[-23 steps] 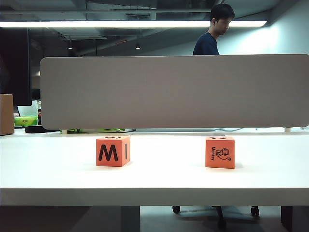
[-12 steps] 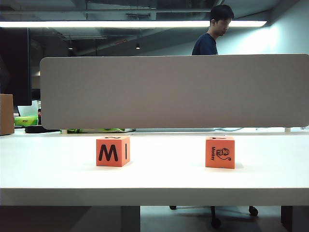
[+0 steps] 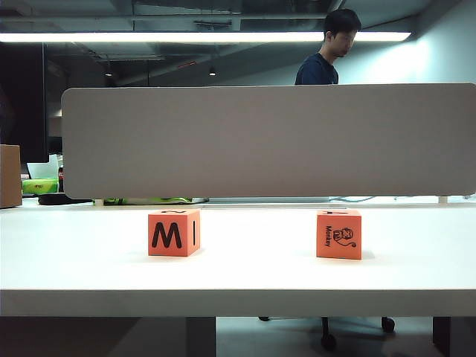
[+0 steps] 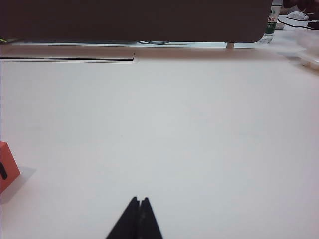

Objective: Stack the letter block on the right onto the letter block on the left.

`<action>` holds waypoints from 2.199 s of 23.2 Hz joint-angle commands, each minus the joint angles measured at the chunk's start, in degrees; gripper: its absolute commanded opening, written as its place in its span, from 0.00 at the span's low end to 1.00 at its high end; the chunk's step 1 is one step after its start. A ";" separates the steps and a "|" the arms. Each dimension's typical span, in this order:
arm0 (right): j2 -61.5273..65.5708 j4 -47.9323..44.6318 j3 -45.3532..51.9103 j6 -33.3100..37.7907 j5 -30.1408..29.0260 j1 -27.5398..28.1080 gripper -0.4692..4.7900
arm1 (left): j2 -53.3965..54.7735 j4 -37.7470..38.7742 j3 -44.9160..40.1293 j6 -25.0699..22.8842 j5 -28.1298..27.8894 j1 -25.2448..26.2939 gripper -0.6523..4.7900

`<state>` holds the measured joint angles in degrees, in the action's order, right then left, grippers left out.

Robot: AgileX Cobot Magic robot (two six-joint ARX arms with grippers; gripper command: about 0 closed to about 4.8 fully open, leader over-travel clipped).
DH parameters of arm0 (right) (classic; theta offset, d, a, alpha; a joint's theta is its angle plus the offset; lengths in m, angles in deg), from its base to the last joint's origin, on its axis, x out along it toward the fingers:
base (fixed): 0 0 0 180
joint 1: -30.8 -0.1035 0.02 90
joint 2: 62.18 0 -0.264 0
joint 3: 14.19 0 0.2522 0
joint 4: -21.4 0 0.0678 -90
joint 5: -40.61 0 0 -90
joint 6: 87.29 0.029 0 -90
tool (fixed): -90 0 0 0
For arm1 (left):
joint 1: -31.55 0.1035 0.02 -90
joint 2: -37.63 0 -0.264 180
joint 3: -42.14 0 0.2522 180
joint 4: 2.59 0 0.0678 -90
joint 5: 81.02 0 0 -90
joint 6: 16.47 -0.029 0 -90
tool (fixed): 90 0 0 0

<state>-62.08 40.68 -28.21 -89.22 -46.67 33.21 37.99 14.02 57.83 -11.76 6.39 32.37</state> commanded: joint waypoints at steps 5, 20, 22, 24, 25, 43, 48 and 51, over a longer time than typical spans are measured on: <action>-0.09 -0.66 0.17 0.24 -0.07 -0.02 0.10 | 0.02 -0.28 0.04 0.02 -0.13 -0.09 0.11; -0.09 -0.66 0.17 0.26 -0.07 -0.02 0.10 | 0.02 -0.28 0.04 0.02 -0.13 -0.09 0.11; -0.09 -0.66 0.17 0.28 -0.07 -0.02 0.10 | 0.02 -0.28 0.02 0.02 -0.13 -0.09 0.11; -0.09 -0.66 0.17 0.31 -0.09 -0.02 0.10 | 0.02 -0.28 0.04 0.02 -0.13 -0.09 0.11; -0.09 -0.66 0.17 0.46 -0.09 -0.02 0.10 | 0.02 -0.28 0.04 0.02 -0.13 -0.09 0.11; 6.99 21.97 -34.73 11.43 -18.88 0.00 0.09 | 1.49 7.87 14.38 9.62 26.38 -0.09 0.11; 27.93 43.19 -53.40 -4.11 -25.53 -0.02 0.09 | 10.84 9.09 15.15 2.75 31.30 -0.11 0.11; 38.45 48.98 -60.54 -6.97 -25.70 -0.33 0.09 | 15.37 9.07 15.32 -0.24 32.54 -0.11 0.11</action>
<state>-26.63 86.27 -86.39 -93.53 -72.02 33.19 51.96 23.75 72.85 -9.42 37.98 32.30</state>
